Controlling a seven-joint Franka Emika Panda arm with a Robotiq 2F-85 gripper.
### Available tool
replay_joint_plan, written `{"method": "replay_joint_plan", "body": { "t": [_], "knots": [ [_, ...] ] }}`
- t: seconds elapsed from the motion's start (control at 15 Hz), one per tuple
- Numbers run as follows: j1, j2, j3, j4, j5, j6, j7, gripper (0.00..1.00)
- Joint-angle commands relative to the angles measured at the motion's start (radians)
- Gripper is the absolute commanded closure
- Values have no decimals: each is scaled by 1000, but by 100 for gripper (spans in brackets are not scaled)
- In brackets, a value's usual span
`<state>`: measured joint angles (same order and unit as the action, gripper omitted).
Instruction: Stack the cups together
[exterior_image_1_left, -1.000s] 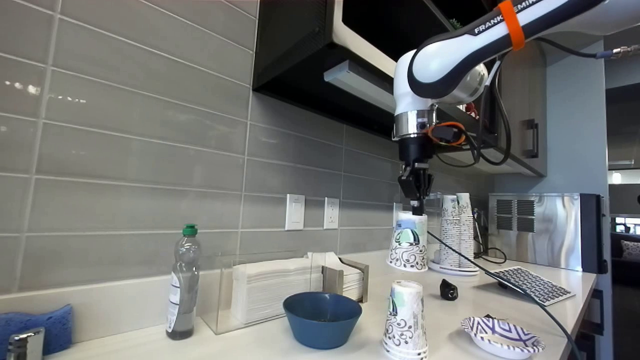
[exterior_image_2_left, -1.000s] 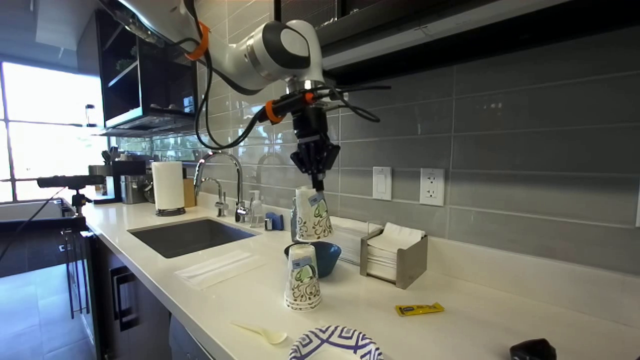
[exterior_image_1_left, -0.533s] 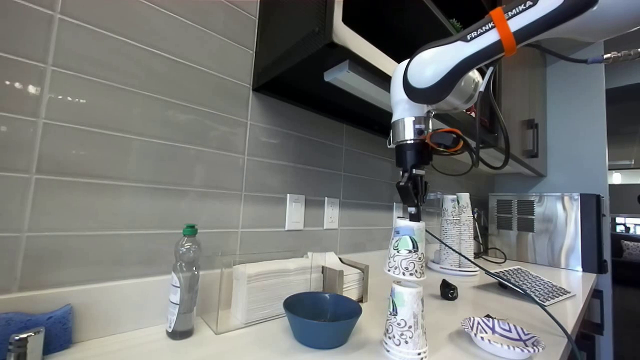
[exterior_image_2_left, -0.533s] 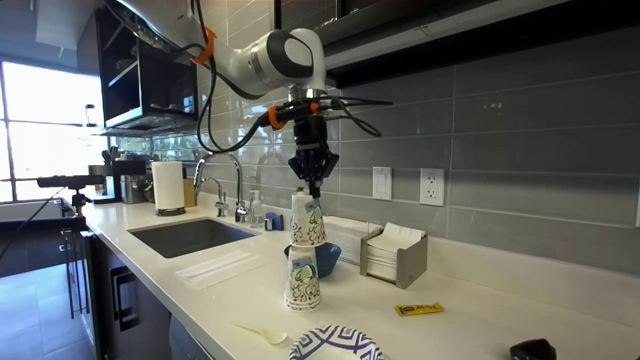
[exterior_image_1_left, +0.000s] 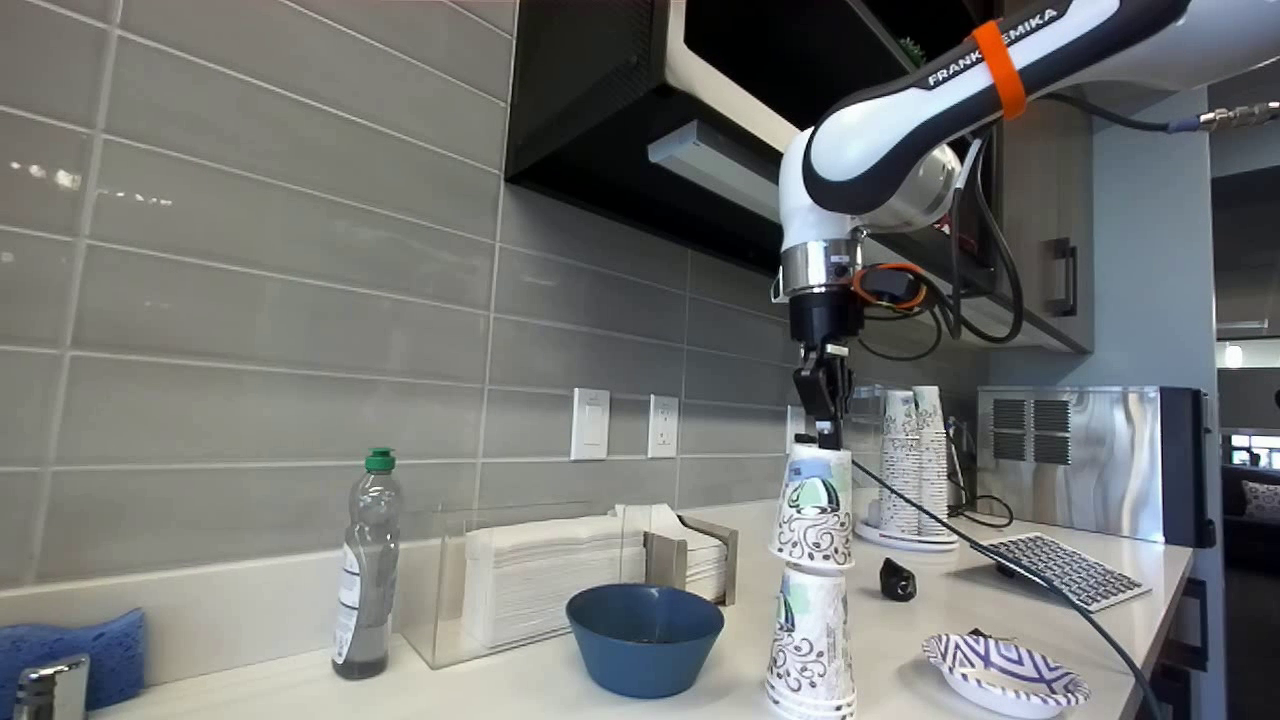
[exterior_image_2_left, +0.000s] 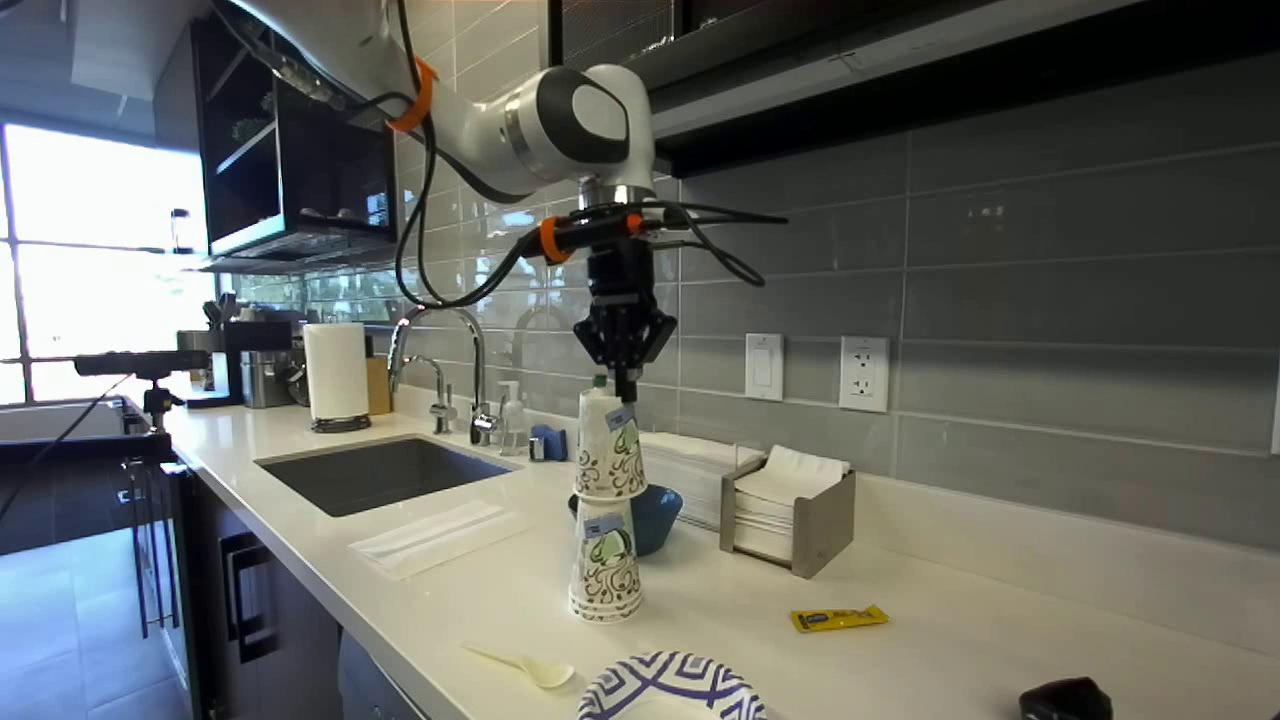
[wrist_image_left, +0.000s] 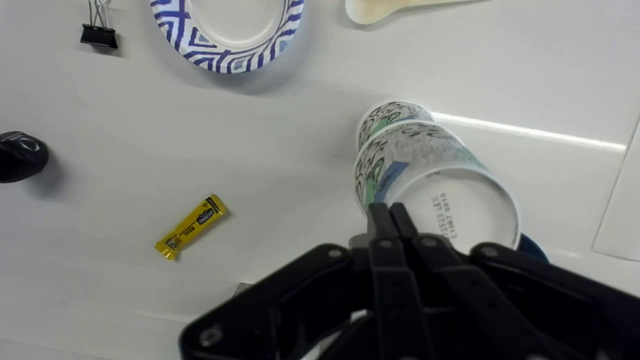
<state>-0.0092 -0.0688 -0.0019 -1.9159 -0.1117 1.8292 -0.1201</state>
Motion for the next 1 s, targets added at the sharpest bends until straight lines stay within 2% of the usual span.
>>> {"method": "replay_joint_plan", "body": {
  "t": [0.0, 0.27, 0.33, 0.47, 0.93],
  "knots": [
    [3, 14, -3, 9, 15, -17, -28, 99],
    [2, 23, -3, 9, 12, -17, -27, 99],
    [1, 24, -4, 9, 15, -15, -27, 73],
    [0, 22, -5, 7, 19, -13, -29, 67],
    [-1, -11, -8, -10, 50, -21, -26, 18]
  ]
}}
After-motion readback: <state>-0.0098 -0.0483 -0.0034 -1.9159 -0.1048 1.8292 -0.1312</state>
